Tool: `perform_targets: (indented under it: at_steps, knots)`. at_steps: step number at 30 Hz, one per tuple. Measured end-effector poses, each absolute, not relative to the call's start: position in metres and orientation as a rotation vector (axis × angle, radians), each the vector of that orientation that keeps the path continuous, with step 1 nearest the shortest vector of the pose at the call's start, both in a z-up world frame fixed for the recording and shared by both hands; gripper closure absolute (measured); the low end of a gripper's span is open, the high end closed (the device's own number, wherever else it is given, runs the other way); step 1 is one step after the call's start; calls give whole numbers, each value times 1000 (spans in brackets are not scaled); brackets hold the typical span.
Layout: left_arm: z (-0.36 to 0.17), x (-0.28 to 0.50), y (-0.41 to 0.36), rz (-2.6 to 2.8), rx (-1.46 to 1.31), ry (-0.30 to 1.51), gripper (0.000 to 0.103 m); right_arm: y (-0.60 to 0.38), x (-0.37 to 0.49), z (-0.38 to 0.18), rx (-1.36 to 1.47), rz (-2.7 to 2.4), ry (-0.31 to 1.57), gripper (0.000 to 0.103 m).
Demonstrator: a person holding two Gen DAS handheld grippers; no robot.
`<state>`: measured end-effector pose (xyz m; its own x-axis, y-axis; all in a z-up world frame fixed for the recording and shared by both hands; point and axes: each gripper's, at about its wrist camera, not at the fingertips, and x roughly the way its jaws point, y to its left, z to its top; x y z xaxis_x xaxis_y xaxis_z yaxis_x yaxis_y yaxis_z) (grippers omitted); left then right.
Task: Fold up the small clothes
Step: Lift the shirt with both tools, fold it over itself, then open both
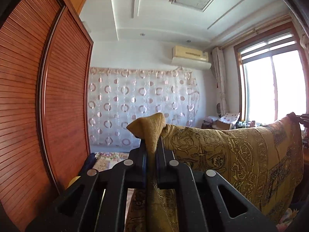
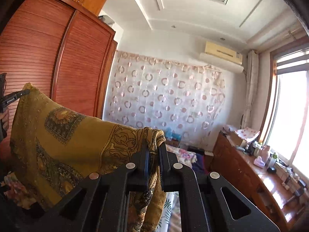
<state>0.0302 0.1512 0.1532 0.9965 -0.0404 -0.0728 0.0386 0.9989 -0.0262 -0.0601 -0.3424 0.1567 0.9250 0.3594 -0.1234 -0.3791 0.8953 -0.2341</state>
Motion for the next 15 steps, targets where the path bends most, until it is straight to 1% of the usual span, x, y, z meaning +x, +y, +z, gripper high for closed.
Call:
perform_targets:
  at_steps: [3,5,9,12,15]
  knots:
    - [130,66,151,-30,-27,135,95,-323,-12,149,-285,366,140,95]
    - [100,104,152,-6,-9,202,95,-312,25,134,-299,361,187,95]
    - [45,170,153,8,11,336,95,-291,105,87,-307,364,294,95]
    - [12,207,153,24,25,404,95,-275,163,45,-300,367,364,95]
    - [-5,234,155,21,20,453,95,-261,206,15,-291,371,423,95]
